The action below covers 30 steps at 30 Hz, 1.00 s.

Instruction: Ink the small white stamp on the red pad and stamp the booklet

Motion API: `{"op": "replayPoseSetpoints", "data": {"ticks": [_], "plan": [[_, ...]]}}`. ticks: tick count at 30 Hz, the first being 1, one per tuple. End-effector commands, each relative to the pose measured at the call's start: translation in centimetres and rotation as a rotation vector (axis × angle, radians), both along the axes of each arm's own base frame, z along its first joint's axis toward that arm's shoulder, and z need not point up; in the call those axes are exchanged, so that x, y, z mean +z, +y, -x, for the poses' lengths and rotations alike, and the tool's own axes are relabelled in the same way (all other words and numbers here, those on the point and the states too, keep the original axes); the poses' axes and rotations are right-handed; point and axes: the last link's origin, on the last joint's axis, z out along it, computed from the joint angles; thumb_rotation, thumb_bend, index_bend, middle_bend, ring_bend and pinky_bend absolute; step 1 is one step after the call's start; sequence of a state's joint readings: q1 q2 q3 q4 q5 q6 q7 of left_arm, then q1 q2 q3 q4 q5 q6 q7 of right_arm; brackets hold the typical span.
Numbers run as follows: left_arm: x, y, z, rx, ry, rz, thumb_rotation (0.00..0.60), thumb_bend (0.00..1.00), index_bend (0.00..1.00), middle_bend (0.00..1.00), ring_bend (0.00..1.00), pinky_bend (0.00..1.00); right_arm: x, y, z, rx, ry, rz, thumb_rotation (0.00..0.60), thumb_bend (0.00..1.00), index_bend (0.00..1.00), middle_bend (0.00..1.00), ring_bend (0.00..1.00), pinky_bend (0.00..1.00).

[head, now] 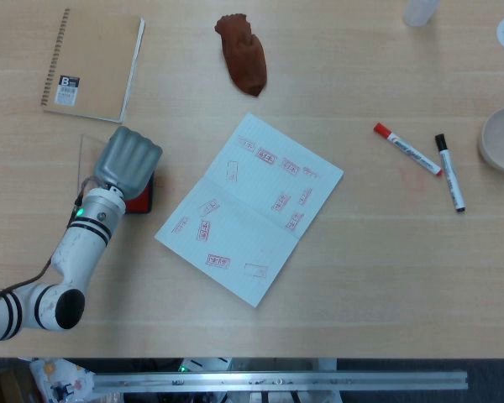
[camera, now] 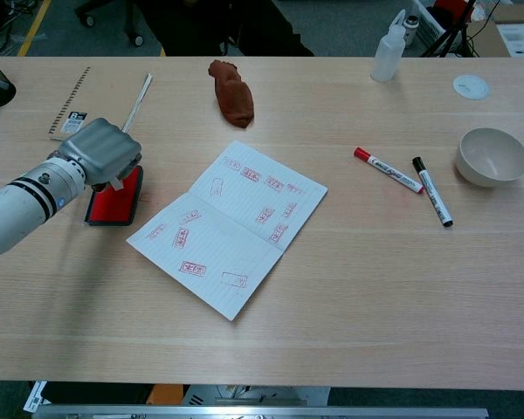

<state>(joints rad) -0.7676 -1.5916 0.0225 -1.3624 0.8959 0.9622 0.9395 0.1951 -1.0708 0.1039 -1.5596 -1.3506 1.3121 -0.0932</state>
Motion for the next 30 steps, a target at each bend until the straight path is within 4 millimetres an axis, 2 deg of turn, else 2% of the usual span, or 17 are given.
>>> {"op": "replayPoseSetpoints", "data": {"ticks": [1,8,17,23,30], "plan": [[-0.1,0.0,0.0,0.005,-0.002,0.003,0.6,0.28,0.61,1.0,1.0,1.0,0.0,0.0,0.0,0.0,0.001,0.002,0.6,0.2,0.2,0.32,0.25,0.37],[0.0,0.2,0.0,0.005,0.003,0.001,0.6,0.28,0.61,1.0,1.0,1.0,0.2,0.1,0.0,-0.002,0.0,0.006,0.6,0.2,0.2,0.32,0.25,0.37],[2.1,-0.7,-1.4,-0.043,-0.018,-0.024,0.6,0.28,0.6,1.0,1.0,1.0,0.2,0.0,0.0,0.003,-0.003,0.008,0.6,0.2,0.2,0.32,0.25,0.37],[2.9,-1.7,-2.8,-0.071,-0.05,-0.021,0.6,0.28,0.6,1.0,1.0,1.0,0.0,0.0,-0.1,0.007,-0.006,0.003,0.6,0.2,0.2,0.32,0.25,0.37],[2.5,-4.4,-6.2,-0.153,-0.11,0.026,0.6,0.28,0.6,1.0,1.0,1.0,0.4,0.3,0.2,0.002,-0.004,0.011,0.6,0.2,0.2,0.32,0.25,0.37]]}}
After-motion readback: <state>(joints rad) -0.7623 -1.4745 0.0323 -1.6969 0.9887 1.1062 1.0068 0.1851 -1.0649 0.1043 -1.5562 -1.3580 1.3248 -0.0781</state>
